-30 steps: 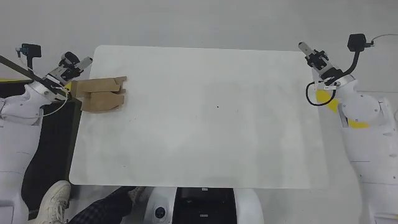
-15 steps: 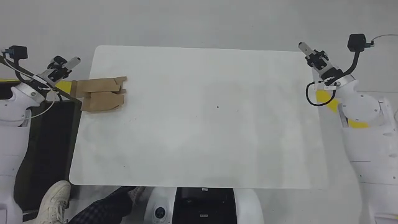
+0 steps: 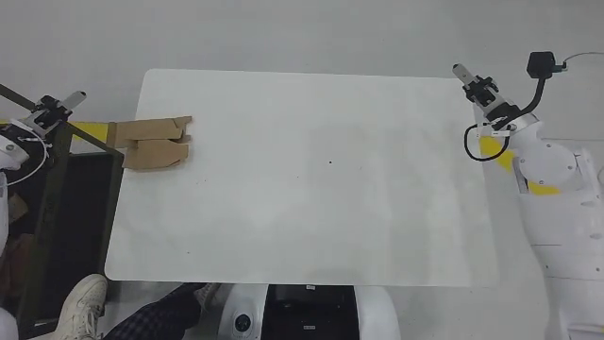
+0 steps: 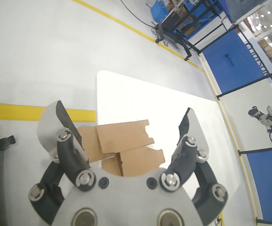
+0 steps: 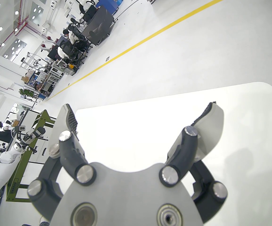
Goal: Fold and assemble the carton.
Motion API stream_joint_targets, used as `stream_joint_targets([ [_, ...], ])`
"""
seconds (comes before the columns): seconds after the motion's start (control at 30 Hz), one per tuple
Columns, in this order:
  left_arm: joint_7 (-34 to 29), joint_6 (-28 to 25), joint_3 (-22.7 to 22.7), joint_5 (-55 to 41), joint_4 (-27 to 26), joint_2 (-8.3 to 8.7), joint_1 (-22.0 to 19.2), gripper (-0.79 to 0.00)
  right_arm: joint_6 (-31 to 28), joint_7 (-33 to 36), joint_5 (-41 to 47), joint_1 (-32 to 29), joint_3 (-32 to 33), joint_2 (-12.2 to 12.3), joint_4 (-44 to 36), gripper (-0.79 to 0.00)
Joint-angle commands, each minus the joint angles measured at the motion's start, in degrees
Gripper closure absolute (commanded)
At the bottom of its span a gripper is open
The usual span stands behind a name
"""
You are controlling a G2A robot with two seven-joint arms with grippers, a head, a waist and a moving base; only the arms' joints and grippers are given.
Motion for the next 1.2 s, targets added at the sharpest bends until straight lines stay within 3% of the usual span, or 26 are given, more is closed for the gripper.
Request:
stream_joint_targets([
  [0.0,-1.83,0.76,-0.66,2.10,1.36,0.50,-0.48,-0.785,0.00,0.00,0.00,0.00,0.00,0.00,0.00,-0.785],
  [0.37,-3.45,2.13,2.87,7.03,10.92,0.39,-4.31,-0.785,0.00,0.00,0.00,0.00,0.00,0.00,0.00,-0.785],
  [0.97,2.77,3.16,13.76,6.44,22.82,-4.49,-10.63,-0.785,0.00,0.00,0.00,0.00,0.00,0.00,0.00,-0.785],
  [1.03,3.62,3.06,14.70,6.81,23.69,-4.97,-11.47,-0.708,0.00,0.00,0.00,0.00,0.00,0.00,0.00,-0.785],
  [1.17,5.29,2.41,15.89,6.95,25.50,-5.73,-13.09,-0.416,0.00,0.00,0.00,0.00,0.00,0.00,0.00,-0.785],
])
